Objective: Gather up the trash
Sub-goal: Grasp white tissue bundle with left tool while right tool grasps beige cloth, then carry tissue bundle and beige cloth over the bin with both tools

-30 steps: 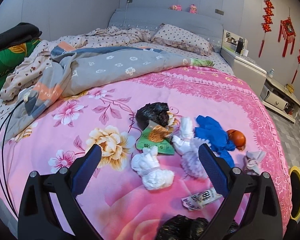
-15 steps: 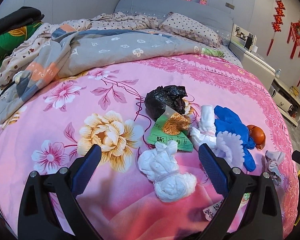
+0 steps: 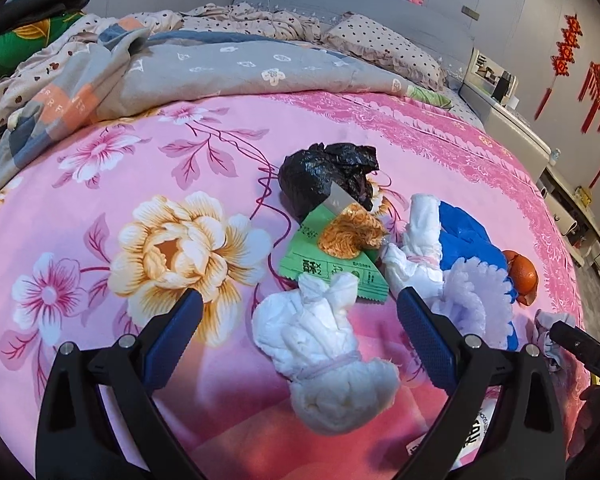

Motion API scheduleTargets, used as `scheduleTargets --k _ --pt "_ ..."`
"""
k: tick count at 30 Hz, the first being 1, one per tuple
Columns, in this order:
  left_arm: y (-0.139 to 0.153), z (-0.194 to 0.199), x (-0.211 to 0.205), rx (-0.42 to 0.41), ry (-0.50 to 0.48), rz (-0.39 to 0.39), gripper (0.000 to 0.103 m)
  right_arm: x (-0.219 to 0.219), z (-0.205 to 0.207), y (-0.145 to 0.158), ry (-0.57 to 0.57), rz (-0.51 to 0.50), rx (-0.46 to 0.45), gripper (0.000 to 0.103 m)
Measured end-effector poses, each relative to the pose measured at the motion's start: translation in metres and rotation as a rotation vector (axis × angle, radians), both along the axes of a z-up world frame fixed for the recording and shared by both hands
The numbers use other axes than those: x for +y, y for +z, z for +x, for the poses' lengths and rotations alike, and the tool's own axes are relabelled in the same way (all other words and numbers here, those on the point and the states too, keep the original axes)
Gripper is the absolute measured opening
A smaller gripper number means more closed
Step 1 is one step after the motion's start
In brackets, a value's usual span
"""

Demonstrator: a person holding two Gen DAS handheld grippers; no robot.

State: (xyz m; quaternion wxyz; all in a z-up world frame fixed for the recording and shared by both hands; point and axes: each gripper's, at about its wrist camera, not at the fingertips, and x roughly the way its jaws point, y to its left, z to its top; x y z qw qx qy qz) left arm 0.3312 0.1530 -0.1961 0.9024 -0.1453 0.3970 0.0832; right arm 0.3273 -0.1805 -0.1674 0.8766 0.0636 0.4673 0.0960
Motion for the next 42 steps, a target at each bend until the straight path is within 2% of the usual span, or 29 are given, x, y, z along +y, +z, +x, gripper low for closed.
scheduleTargets --k 4,6,8,10,11,13,14,15,16,17,20,27,35,42 --pt "-0.006 0.002 -0.001 0.000 -0.004 -0.020 0.093 0.009 0.000 -0.004 0.030 -0.025 -0.014 0.093" --pt "-0.008 0.002 -0.002 -0.003 -0.012 -0.024 0.093 0.013 0.001 -0.005 0.042 -0.039 -0.018 0.090" --pt "-0.009 0.002 -0.002 -0.009 -0.020 -0.035 0.088 0.018 0.002 -0.007 0.054 -0.042 -0.015 0.086" --pt "-0.012 0.003 -0.002 -0.001 -0.029 -0.046 0.077 0.023 0.004 -0.009 0.071 -0.053 -0.015 0.080" --pt "-0.014 0.004 -0.001 0.005 -0.027 -0.049 0.074 0.026 0.004 -0.009 0.079 -0.057 -0.017 0.076" --pt "-0.017 0.006 0.000 0.012 -0.022 -0.057 0.061 0.031 0.006 -0.010 0.096 -0.057 -0.014 0.067" --pt "-0.018 0.006 0.000 0.012 -0.021 -0.059 0.057 0.034 0.006 -0.011 0.105 -0.060 -0.012 0.060" --pt "-0.017 0.005 0.000 0.008 -0.025 -0.064 0.047 0.037 0.007 -0.011 0.115 -0.060 -0.011 0.052" --pt "-0.017 0.005 0.000 0.002 -0.028 -0.070 0.041 0.039 0.007 -0.011 0.123 -0.058 -0.008 0.049" --pt "-0.016 0.003 0.001 -0.007 -0.026 -0.076 0.039 0.041 0.006 -0.010 0.134 -0.054 -0.005 0.043" --pt "-0.014 0.000 0.004 -0.024 -0.020 -0.095 0.026 0.044 0.003 -0.007 0.140 -0.068 -0.015 0.036" --pt "-0.005 -0.006 0.008 -0.047 -0.005 -0.095 0.026 0.034 0.000 0.002 0.116 -0.038 0.006 0.034" --pt "0.016 -0.024 0.005 -0.059 -0.028 -0.049 0.026 0.027 -0.014 0.023 0.126 -0.010 -0.020 0.033" --pt "0.040 -0.043 0.005 -0.085 -0.018 -0.046 0.026 0.014 -0.032 0.042 0.124 0.015 -0.044 0.033"
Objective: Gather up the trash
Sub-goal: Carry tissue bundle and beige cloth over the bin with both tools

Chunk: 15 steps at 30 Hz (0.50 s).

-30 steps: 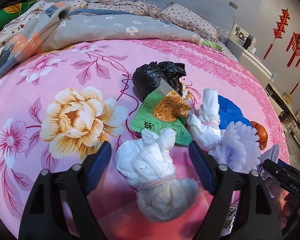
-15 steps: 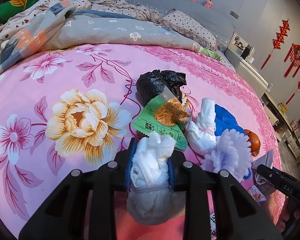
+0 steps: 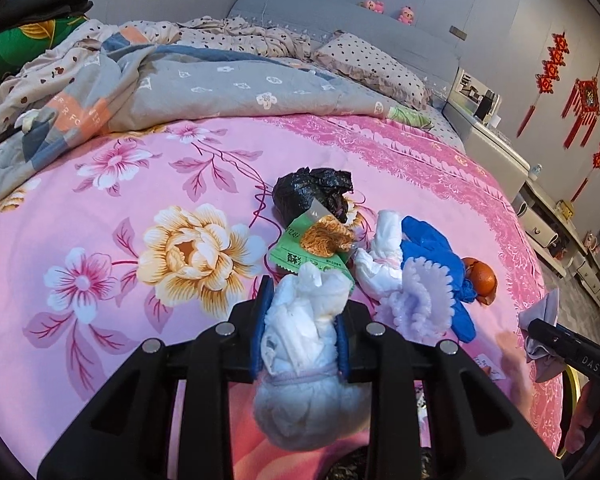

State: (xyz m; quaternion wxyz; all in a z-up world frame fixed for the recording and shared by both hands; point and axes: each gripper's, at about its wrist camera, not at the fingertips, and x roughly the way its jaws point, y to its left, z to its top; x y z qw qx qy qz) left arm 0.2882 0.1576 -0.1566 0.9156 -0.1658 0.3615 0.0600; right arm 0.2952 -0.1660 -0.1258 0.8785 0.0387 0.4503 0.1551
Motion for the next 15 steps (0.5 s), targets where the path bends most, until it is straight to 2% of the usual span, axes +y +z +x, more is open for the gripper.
scheduleTargets --k 15 --pt "0.067 -0.037 -0.050 -0.079 -0.073 0.050 0.026 -0.048 -0.049 0.061 -0.034 0.072 -0.088 0.033"
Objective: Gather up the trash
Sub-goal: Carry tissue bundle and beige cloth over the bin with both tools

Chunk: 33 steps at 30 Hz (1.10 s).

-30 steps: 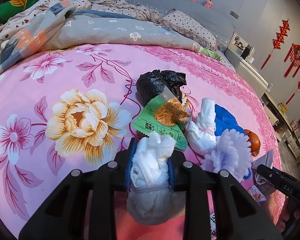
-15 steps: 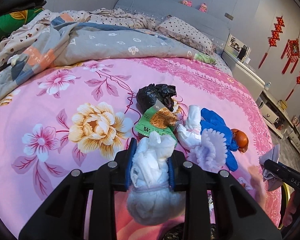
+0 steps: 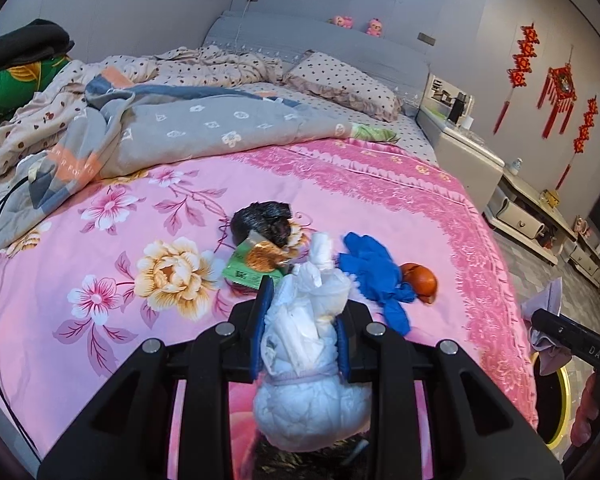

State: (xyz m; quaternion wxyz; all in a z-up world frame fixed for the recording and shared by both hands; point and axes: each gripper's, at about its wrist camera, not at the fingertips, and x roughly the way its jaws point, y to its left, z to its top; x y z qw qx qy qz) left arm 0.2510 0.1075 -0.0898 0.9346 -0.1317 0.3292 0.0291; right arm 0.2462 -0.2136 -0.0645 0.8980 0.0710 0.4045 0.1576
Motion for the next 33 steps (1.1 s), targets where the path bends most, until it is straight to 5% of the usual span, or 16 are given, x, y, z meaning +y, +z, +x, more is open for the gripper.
scheduleTargets --k 33 --pt "0.097 -0.016 -0.191 -0.098 -0.286 0.028 0.026 -0.146 -0.061 0.088 -0.175 0.061 -0.185 0.033"
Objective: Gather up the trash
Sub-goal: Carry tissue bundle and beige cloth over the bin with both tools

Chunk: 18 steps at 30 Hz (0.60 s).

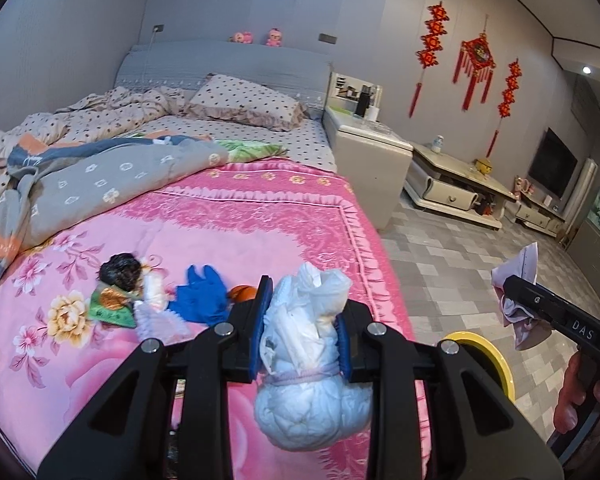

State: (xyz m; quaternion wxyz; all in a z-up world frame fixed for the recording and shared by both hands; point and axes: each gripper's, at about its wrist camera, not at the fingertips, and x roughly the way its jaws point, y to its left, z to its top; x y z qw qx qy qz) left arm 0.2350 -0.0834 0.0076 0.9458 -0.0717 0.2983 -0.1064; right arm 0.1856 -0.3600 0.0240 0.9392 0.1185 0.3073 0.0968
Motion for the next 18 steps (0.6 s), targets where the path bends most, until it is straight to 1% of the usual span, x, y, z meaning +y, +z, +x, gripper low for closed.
scheduleTargets --k 7,13,18 --pt "0.015 0.003 -0.057 -0.014 -0.087 0.021 0.027 -0.039 -0.015 0.017 -0.078 0.003 -0.046 0.033" --pt "0.025 0.005 -0.101 -0.020 -0.160 0.027 0.026 -0.075 -0.027 0.024 -0.142 0.012 -0.058 0.033" --pt "0.026 0.006 -0.137 -0.015 -0.217 0.031 0.027 -0.104 -0.035 0.024 -0.197 0.015 -0.061 0.033"
